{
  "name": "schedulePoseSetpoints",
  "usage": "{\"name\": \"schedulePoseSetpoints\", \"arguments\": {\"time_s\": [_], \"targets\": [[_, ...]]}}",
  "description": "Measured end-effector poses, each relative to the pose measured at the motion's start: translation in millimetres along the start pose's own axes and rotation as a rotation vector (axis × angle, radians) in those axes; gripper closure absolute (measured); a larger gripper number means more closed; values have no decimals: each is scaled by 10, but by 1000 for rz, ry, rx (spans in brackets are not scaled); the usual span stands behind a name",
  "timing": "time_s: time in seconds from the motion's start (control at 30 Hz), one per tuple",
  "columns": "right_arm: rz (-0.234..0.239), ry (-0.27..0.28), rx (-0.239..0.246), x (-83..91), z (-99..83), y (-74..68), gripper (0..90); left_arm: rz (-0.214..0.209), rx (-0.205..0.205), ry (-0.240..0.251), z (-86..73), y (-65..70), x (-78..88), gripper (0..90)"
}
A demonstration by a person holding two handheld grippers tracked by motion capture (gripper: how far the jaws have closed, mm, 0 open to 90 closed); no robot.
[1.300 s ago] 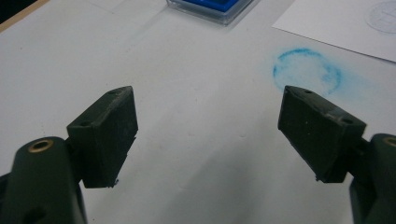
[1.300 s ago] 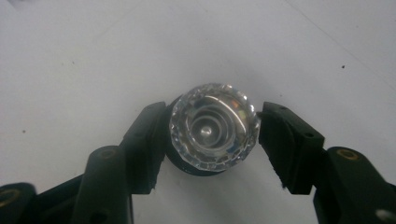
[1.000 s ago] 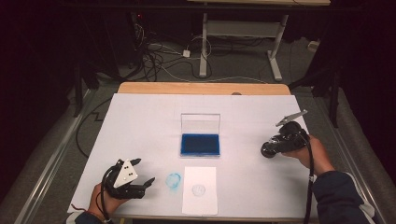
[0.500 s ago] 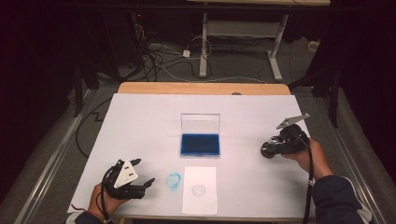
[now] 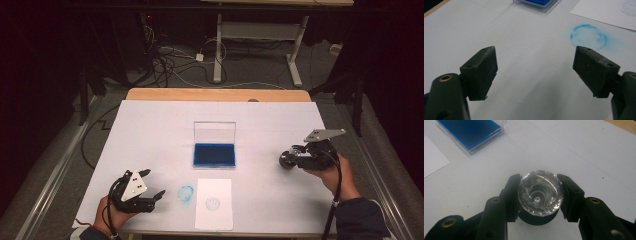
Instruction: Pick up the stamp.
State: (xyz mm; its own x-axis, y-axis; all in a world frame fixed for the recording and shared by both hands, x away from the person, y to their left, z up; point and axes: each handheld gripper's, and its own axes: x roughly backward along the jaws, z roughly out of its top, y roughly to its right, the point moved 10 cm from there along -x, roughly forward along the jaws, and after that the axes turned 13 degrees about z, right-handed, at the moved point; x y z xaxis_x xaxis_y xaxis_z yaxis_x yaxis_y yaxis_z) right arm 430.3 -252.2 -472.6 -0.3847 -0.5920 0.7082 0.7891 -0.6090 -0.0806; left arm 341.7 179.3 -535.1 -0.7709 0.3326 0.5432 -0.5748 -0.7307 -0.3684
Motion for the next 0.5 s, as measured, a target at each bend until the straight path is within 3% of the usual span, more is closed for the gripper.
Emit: {"name": "schedulePoseSetpoints", "arguments": {"time_s": [0.23, 0.5], "targets": [[21, 23, 49, 15, 69, -146, 571, -8, -7, -1, -1, 13, -18, 188], [19, 43, 67, 22, 131, -211, 571, -11, 5, 5, -12, -18, -31, 188]]}}
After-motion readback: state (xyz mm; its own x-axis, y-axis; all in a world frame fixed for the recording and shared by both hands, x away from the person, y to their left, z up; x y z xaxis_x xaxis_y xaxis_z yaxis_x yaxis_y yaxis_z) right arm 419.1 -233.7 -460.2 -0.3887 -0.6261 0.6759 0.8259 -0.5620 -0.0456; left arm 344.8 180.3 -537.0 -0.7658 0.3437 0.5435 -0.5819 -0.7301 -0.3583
